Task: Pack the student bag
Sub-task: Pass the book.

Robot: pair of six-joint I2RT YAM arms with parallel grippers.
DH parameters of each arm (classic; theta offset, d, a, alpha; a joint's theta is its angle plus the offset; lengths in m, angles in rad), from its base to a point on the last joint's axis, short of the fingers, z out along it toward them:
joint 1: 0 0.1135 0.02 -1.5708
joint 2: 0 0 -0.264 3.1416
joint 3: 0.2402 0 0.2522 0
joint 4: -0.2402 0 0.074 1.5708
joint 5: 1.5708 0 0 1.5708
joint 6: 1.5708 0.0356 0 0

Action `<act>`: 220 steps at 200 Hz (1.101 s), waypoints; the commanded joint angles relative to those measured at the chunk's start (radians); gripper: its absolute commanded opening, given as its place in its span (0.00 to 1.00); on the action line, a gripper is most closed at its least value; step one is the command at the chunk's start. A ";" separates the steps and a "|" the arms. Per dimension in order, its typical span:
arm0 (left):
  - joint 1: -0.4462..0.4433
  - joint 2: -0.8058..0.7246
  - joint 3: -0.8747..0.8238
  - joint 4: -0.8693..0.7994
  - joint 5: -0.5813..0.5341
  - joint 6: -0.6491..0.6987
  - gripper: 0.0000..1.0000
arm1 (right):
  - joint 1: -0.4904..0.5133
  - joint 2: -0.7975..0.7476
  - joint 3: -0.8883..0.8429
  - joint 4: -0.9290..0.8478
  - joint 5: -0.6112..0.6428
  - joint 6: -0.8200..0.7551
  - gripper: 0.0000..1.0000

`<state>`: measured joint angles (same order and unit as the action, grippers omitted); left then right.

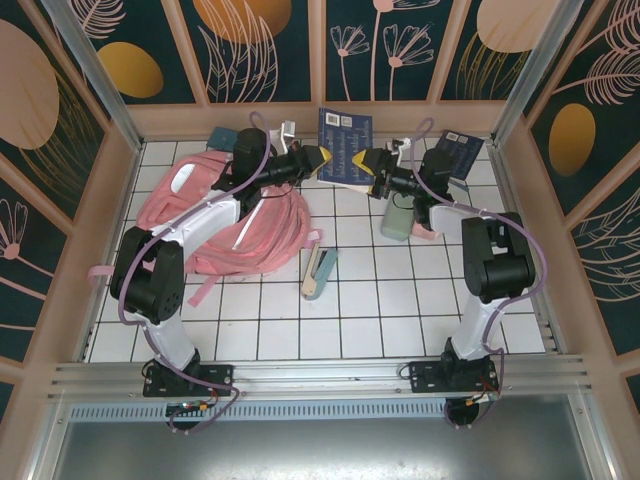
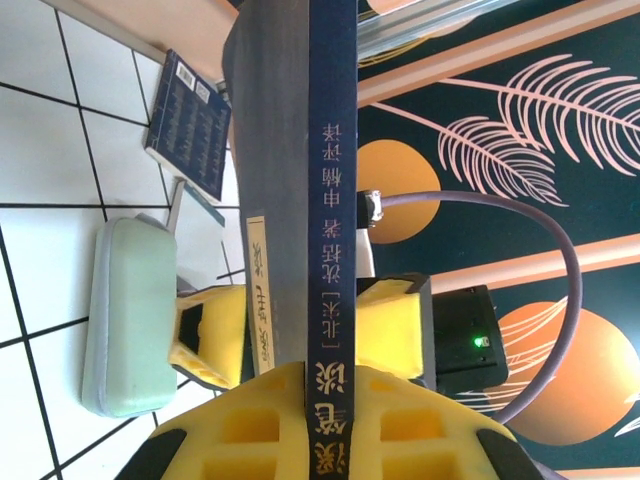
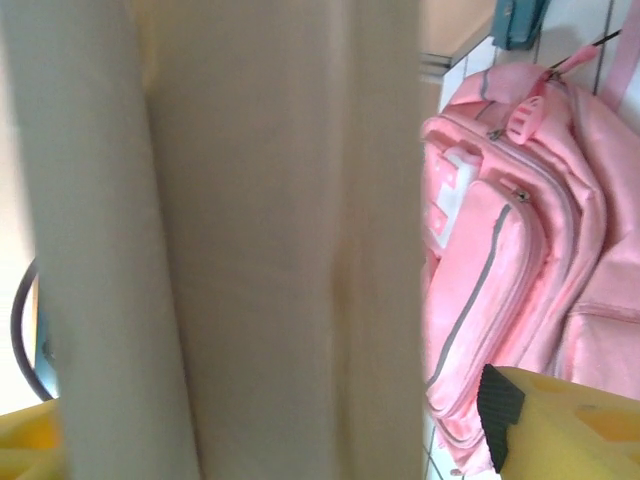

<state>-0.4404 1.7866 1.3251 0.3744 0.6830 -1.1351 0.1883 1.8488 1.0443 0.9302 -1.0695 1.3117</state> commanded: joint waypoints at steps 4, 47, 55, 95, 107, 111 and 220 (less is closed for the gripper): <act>0.002 -0.034 -0.012 0.052 0.018 0.006 0.00 | -0.007 0.012 0.013 0.191 -0.030 0.099 0.77; 0.002 -0.041 -0.018 -0.031 0.015 0.066 0.00 | -0.035 0.001 0.010 0.188 -0.030 0.101 0.35; 0.002 -0.040 -0.017 -0.036 0.021 0.071 0.00 | -0.036 -0.002 0.008 0.180 -0.031 0.093 0.20; 0.002 -0.033 0.015 -0.159 -0.005 0.156 0.14 | -0.036 -0.024 0.008 0.081 -0.023 0.020 0.00; 0.002 -0.033 0.047 -0.263 -0.055 0.229 0.31 | -0.036 -0.033 0.008 0.039 -0.015 -0.012 0.00; 0.002 -0.034 0.061 -0.314 -0.081 0.259 0.35 | -0.036 -0.038 0.007 0.020 -0.011 -0.025 0.00; -0.005 -0.022 0.042 -0.869 -0.810 0.692 0.41 | -0.039 -0.153 -0.030 -0.416 0.139 -0.344 0.00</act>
<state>-0.4393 1.7695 1.4097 -0.3771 0.0559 -0.5598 0.1528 1.7386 1.0355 0.5400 -0.9504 1.0252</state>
